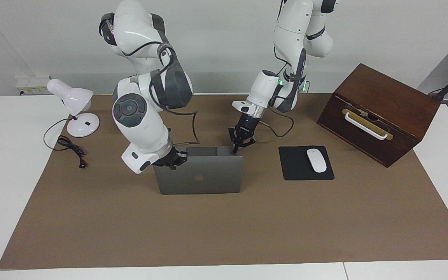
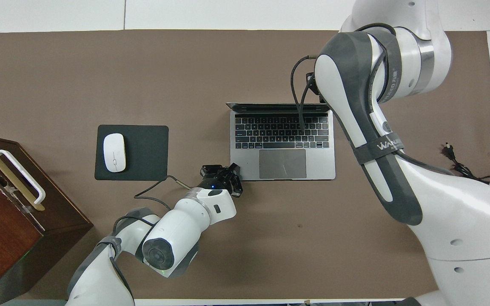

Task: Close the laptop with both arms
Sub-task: 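Push the laptop screen down toward the keyboard with the right gripper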

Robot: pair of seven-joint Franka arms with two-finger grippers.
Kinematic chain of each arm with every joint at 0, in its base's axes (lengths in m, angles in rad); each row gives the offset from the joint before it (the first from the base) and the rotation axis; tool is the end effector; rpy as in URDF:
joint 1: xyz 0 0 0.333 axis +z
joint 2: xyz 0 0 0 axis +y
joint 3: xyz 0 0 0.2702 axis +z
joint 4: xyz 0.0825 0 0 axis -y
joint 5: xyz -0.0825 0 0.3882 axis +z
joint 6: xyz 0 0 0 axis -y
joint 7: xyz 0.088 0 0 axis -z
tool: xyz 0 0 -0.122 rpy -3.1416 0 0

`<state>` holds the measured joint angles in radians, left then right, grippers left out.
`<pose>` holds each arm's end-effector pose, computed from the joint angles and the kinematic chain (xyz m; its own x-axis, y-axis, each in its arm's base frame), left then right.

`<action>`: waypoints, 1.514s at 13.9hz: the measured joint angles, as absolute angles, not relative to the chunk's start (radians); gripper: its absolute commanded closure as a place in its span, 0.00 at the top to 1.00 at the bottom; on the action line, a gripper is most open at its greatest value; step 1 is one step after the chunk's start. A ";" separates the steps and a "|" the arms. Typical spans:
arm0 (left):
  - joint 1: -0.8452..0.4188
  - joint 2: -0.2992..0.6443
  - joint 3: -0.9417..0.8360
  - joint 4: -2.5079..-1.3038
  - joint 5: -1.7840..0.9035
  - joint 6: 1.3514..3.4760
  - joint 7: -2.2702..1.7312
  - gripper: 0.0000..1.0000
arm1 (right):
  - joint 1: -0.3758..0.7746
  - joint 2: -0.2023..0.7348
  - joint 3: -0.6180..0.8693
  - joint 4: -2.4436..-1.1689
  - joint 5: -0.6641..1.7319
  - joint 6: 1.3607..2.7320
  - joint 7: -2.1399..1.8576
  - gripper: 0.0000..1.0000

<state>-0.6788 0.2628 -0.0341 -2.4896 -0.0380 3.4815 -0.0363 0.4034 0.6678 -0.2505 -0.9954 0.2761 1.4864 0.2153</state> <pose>0.3964 -0.3371 0.2123 0.6137 -0.4264 0.6644 -0.6041 -0.7955 0.0474 0.6663 0.1878 0.4139 0.9833 -0.0135 -0.1814 -0.0291 -0.9960 -0.0841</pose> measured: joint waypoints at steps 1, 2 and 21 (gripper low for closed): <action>-0.679 0.263 -0.034 -2.490 -0.038 3.482 -0.029 0.00 | 0.403 0.668 -0.256 -0.994 0.284 1.471 0.215 0.00; -0.679 0.264 -0.034 -2.490 -0.038 3.482 -0.020 0.00 | 0.403 0.668 -0.261 -0.993 0.290 1.456 0.216 0.00; -0.680 0.272 -0.034 -2.489 -0.038 3.485 0.070 0.00 | 0.456 0.653 -0.245 -1.225 0.349 1.696 0.325 0.00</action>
